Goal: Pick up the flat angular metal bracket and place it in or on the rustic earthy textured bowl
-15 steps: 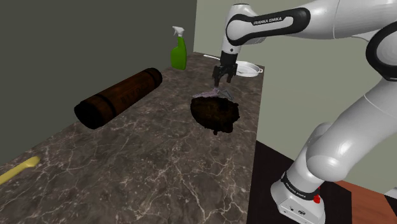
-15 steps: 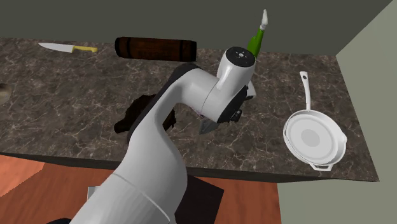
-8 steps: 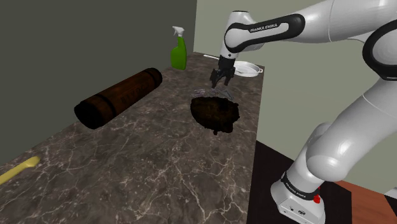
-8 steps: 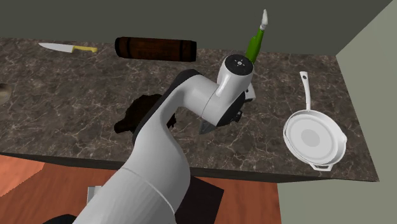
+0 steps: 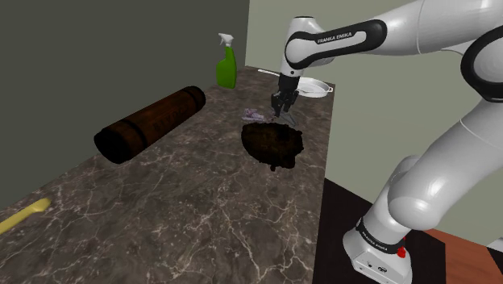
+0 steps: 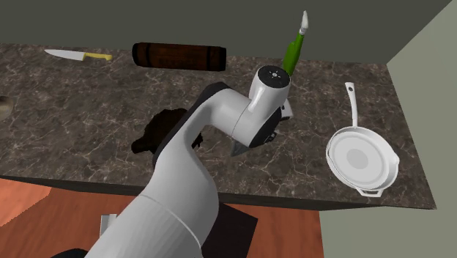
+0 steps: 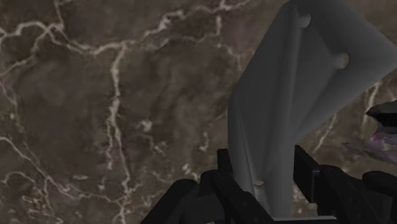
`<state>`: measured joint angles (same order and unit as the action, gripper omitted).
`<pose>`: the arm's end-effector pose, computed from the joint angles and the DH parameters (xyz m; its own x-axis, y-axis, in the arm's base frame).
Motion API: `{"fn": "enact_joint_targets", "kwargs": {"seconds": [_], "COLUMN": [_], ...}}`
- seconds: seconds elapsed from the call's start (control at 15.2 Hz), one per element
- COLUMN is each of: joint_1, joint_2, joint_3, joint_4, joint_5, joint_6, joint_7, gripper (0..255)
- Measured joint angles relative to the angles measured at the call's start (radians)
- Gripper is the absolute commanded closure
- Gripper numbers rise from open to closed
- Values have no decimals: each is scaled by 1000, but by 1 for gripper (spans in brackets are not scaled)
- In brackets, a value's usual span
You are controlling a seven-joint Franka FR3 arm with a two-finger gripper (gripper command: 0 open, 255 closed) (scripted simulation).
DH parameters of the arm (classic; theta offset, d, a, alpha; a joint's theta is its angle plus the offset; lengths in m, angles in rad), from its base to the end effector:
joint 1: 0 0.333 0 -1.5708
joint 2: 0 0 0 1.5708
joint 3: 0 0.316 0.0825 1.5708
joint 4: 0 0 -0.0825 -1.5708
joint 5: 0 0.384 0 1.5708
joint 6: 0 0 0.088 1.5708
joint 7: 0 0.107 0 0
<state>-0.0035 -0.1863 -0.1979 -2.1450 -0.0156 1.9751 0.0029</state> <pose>0.4885 -0.1046 0.4825 0.9809 -0.1940 0.0130 -0.1937 -0.9808 -0.0220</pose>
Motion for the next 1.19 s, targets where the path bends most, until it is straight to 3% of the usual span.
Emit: {"fn": "enact_joint_targets", "kwargs": {"seconds": [0.53,1.19], "joint_1": [-2,5], "joint_2": [-2,-12], "joint_3": [-3,5], "joint_4": [-2,97], "joint_5": [17,19], "joint_6": [7,-120], "joint_7": [-4,5], "gripper": [255,255]}}
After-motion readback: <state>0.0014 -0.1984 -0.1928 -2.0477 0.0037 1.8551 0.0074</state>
